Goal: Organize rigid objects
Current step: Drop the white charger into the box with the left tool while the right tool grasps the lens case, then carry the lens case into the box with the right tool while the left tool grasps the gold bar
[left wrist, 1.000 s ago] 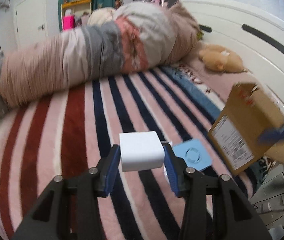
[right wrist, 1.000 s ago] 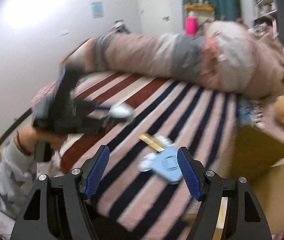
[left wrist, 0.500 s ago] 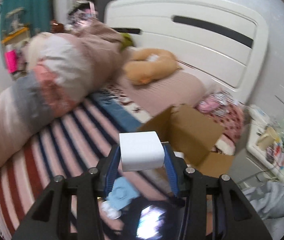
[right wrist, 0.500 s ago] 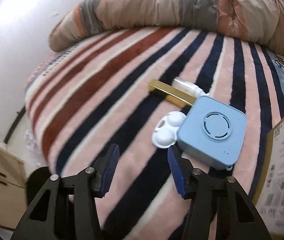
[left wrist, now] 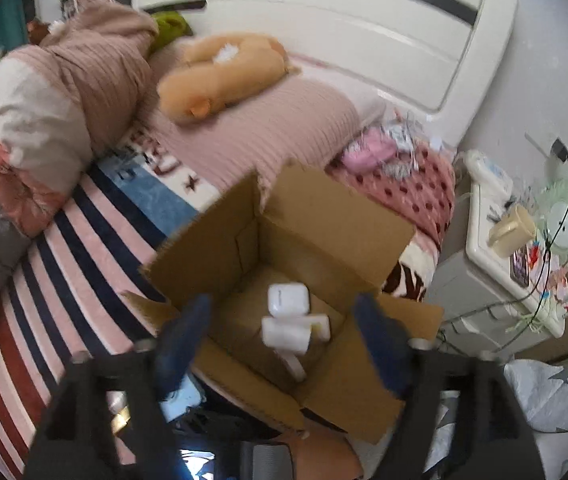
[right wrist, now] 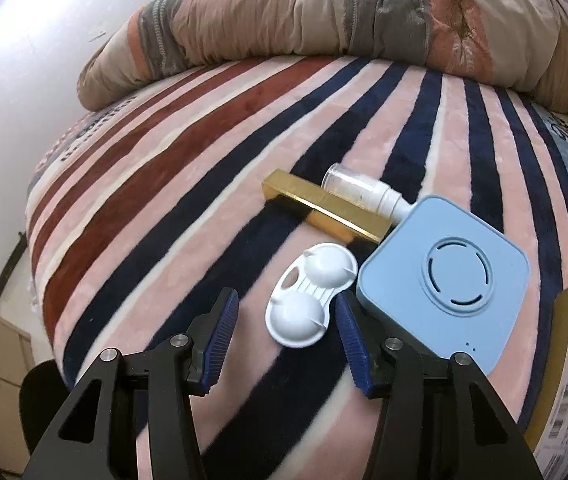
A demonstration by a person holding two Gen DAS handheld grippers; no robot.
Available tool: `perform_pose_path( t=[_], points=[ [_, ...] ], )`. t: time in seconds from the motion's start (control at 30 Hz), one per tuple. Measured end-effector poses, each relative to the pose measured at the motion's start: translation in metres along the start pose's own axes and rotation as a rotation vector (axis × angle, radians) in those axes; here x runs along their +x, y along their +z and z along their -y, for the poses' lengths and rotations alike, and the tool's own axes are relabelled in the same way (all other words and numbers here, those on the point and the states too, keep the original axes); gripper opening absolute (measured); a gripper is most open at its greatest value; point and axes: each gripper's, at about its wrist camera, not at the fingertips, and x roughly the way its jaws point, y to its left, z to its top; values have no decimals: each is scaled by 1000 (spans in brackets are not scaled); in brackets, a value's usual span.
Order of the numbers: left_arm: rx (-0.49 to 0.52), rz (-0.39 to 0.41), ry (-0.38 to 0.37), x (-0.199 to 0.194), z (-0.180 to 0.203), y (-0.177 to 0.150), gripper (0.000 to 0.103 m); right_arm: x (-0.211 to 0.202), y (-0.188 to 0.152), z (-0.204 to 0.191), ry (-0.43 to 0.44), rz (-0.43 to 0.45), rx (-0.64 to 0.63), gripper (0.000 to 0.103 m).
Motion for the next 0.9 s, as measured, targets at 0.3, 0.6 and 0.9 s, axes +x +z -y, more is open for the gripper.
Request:
perform_pose_path(
  t=[0.3, 0.6, 0.9],
  points=[
    [-169, 138, 148, -71, -76, -53, 78, -11, -4, -11, -70, 43, -79, 26],
    [-475, 164, 389, -70, -179, -167, 78, -141, -10, -45, -46, 182, -182, 26],
    [-499, 110, 310, 9, -207, -224, 78, -263, -8, 31, -207, 246, -38, 27]
  ],
)
